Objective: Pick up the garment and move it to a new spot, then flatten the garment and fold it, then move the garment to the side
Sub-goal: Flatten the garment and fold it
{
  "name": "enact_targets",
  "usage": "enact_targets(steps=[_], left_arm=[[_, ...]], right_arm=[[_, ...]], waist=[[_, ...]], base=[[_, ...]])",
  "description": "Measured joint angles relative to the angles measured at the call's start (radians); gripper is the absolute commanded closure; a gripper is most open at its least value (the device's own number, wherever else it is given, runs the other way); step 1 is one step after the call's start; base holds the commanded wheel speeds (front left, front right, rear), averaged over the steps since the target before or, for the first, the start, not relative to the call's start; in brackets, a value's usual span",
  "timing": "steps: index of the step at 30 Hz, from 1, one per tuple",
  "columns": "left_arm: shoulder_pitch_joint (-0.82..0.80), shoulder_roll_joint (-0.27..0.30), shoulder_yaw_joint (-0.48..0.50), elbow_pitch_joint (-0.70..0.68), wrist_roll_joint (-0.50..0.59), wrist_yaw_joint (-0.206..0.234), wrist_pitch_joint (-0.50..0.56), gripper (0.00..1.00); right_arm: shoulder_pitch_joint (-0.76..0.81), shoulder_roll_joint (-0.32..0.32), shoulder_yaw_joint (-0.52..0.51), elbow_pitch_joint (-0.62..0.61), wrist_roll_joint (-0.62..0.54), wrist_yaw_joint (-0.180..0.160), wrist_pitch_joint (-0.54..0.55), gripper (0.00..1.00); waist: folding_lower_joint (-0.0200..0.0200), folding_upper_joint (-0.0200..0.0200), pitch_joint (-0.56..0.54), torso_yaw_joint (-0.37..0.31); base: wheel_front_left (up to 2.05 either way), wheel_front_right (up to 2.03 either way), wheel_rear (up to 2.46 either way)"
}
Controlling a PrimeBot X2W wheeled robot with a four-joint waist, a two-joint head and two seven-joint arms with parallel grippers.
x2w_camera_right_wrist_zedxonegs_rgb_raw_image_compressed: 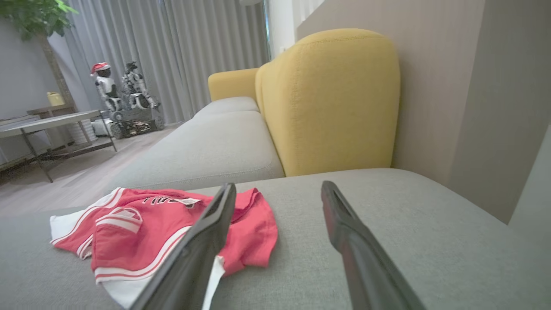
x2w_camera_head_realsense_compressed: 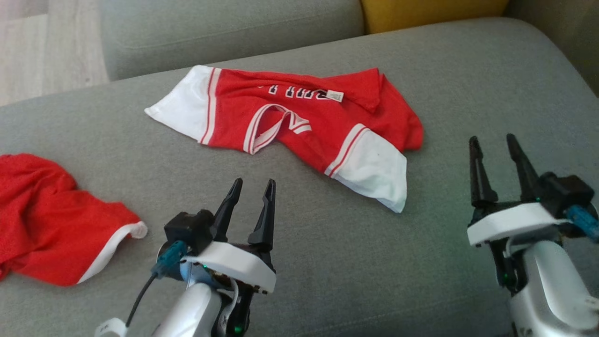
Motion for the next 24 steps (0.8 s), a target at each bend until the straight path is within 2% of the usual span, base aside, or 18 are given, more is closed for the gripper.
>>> enact_targets(steps=[7, 14, 19, 24], left_arm=[[-0.040, 0.000, -0.035, 0.021, -0.001, -0.010, 0.000, 0.00], [-0.067, 0.000, -0.042, 0.018, -0.018, -0.008, 0.000, 0.00], [-0.064, 0.000, -0.039, 0.025, -0.018, -0.008, 0.000, 0.00], [-0.060, 0.000, -0.035, 0.028, -0.018, -0.009, 0.000, 0.00]], right_arm=[[0.091, 0.049, -0.066, -0.195, -0.030, 0.000, 0.058, 0.00], [0.157, 0.058, 0.037, -0.285, -0.044, 0.000, 0.101, 0.00], [0.165, 0.059, 0.133, -0.273, -0.092, 0.000, 0.124, 0.00], [0.162, 0.049, 0.202, -0.169, -0.156, 0.000, 0.132, 0.00]], waist=[[0.0000, 0.0000, 0.022, -0.027], [0.0000, 0.0000, 0.042, -0.020], [0.0000, 0.0000, 0.051, 0.014], [0.0000, 0.0000, 0.059, 0.059]], base=[[0.00, 0.00, 0.00], [0.00, 0.00, 0.00], [0.00, 0.00, 0.00], [0.00, 0.00, 0.00]])
